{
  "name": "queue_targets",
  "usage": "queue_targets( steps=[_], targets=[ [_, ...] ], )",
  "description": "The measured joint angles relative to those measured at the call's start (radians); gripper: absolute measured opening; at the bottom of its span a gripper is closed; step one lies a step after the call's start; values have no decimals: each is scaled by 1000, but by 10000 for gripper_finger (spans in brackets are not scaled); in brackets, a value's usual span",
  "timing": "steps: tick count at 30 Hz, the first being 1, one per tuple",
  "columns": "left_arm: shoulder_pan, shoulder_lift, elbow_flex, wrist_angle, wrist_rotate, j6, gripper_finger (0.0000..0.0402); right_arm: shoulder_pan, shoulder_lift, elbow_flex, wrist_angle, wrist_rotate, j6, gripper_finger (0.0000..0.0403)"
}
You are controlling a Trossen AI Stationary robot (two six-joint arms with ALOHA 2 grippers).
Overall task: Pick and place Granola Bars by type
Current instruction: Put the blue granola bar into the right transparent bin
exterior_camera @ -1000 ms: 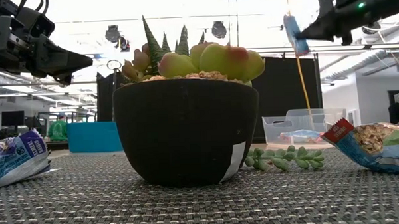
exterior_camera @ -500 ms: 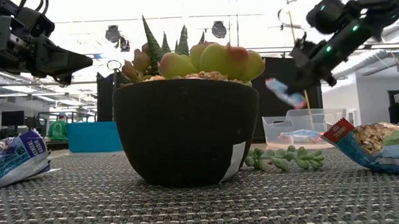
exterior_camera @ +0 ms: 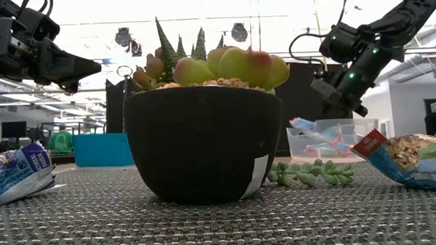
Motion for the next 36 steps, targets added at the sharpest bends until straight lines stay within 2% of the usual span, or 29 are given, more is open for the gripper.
queue_targets(
  steps=[8,25,36],
  targets=[
    [0,0,0,0,0,0,47,-7,15,0,0,35,4,0],
    [0,0,0,0,0,0,47,-6,15,-1,-1,34,41,2],
    [0,0,0,0,0,0,47,-6,15,-1,-1,34,41,78]
  ],
)
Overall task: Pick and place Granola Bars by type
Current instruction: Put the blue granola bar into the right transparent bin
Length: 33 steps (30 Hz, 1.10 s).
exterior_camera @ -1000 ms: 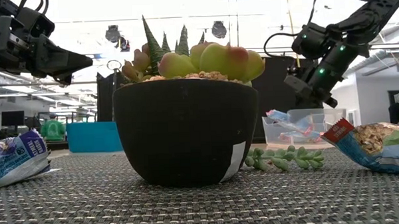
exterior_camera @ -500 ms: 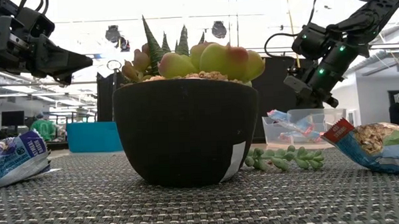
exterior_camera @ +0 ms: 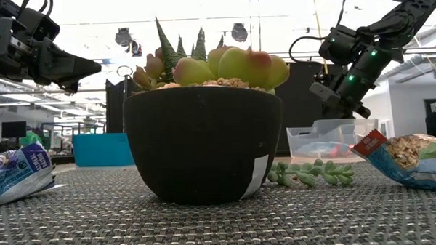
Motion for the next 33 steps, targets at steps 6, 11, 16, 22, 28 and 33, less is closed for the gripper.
queue_targets(
  steps=[6,11,16,22,28,33],
  targets=[
    [0,0,0,0,0,0,47,21,-1,-1,53,-6,-1,114],
    [0,0,0,0,0,0,47,58,-25,-1,206,-108,-58,124],
    [0,0,0,0,0,0,47,111,-52,-1,389,-313,-72,125],
    [0,0,0,0,0,0,47,270,-54,-1,502,-590,-40,118],
    [0,0,0,0,0,0,47,541,-53,-1,532,-605,-40,117],
    [0,0,0,0,0,0,47,801,-39,-1,571,-466,-38,116]
  ],
)
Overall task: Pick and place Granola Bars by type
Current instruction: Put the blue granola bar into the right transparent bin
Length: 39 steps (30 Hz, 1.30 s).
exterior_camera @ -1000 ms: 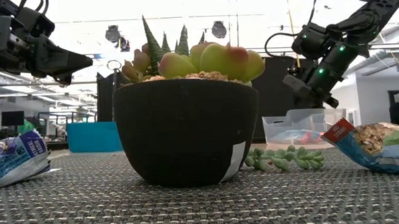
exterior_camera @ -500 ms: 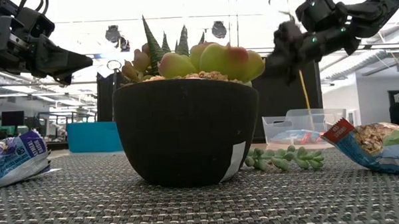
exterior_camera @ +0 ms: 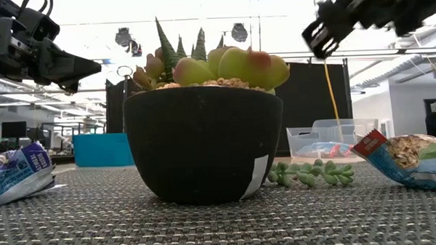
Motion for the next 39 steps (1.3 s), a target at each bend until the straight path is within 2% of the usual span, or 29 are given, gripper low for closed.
queue_targets(
  steps=[6,11,14,18,25,33,39],
  targets=[
    [0,0,0,0,0,0,47,278,39,0,15,284,7,116],
    [0,0,0,0,0,0,47,418,120,0,48,482,94,100],
    [0,0,0,0,0,0,47,465,201,14,96,493,105,68],
    [0,0,0,0,0,0,47,500,305,117,21,485,99,10],
    [0,0,0,0,0,0,47,518,431,302,-248,460,224,1],
    [0,0,0,0,0,0,47,520,516,306,-318,524,437,0],
    [0,0,0,0,0,0,47,527,559,306,-362,540,527,0]
  ],
)
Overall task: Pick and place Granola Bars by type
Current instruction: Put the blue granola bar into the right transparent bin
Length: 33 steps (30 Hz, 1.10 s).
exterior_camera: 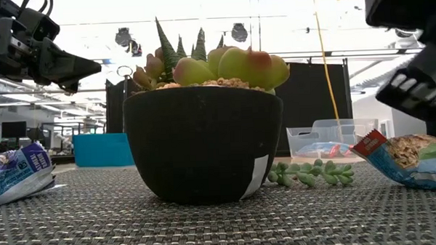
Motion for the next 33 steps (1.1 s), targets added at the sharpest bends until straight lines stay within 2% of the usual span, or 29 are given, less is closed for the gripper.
queue_targets(
  steps=[7,15,28,33],
  targets=[
    [0,0,0,1,0,0,47,12,5,0,-82,7,57,0],
    [0,0,0,0,0,0,47,20,-1,2,-318,115,179,0],
    [0,0,0,0,0,0,47,-8,1,1,-482,307,101,0],
    [0,0,0,1,0,0,47,-8,-21,-3,-524,322,86,0]
  ],
)
